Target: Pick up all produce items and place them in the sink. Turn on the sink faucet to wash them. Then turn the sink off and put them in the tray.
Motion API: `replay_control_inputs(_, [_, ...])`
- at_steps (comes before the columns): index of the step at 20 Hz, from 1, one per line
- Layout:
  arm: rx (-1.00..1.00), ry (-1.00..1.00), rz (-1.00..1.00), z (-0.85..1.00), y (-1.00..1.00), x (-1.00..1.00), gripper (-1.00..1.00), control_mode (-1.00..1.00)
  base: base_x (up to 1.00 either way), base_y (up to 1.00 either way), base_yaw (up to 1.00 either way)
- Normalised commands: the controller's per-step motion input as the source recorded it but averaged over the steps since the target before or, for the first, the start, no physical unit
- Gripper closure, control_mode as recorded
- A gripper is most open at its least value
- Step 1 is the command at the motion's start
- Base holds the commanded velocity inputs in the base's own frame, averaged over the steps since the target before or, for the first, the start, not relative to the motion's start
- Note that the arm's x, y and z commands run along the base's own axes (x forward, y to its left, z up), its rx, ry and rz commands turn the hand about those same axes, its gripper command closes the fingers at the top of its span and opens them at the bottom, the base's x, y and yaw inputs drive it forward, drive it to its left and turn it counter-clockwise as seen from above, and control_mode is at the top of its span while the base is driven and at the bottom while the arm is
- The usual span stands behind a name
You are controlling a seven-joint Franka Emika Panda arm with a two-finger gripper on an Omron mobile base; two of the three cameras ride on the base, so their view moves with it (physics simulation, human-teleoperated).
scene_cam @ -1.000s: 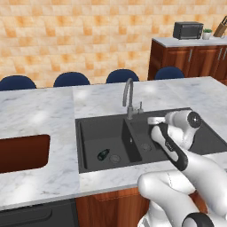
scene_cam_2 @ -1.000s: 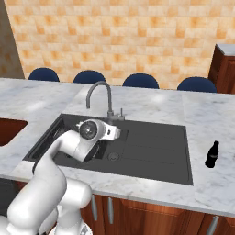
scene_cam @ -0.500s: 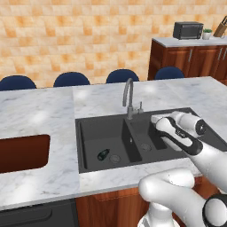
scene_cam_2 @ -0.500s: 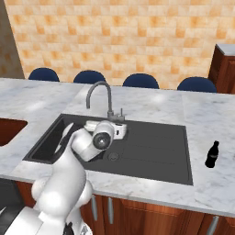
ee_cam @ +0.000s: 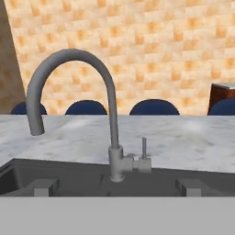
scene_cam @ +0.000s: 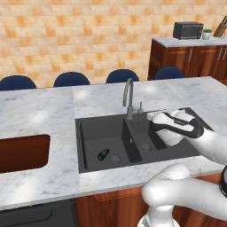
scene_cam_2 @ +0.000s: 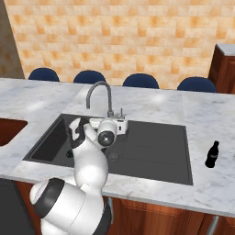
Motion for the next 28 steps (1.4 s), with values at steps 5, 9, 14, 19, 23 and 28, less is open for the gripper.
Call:
replay_control_inputs(5, [-0.1, -0.07, 0.0, 0.0, -0.01, 0.44, -1.0, -1.0, 0.0, 0.0, 0.0])
replay_control_inputs(9, [-0.1, -0.09, 0.04, 0.0, -0.09, 0.32, -1.0, -1.0, 0.0, 0.0, 0.0])
replay_control_inputs(14, [-0.04, -0.05, 0.06, 0.0, -0.14, 0.36, -1.0, -1.0, 0.0, 0.0, 0.0])
replay_control_inputs(19, [0.0, 0.0, 0.1, 0.0, -0.08, 0.3, -1.0, -1.0, 0.0, 0.0, 0.0])
replay_control_inputs(23, [0.0, 0.0, 0.06, 0.0, -0.01, 0.2, -1.0, -1.0, 0.0, 0.0, 0.0])
replay_control_inputs(28, [0.0, 0.05, 0.0, 0.0, -0.01, 0.28, -1.0, -1.0, 0.0, 0.0, 0.0])
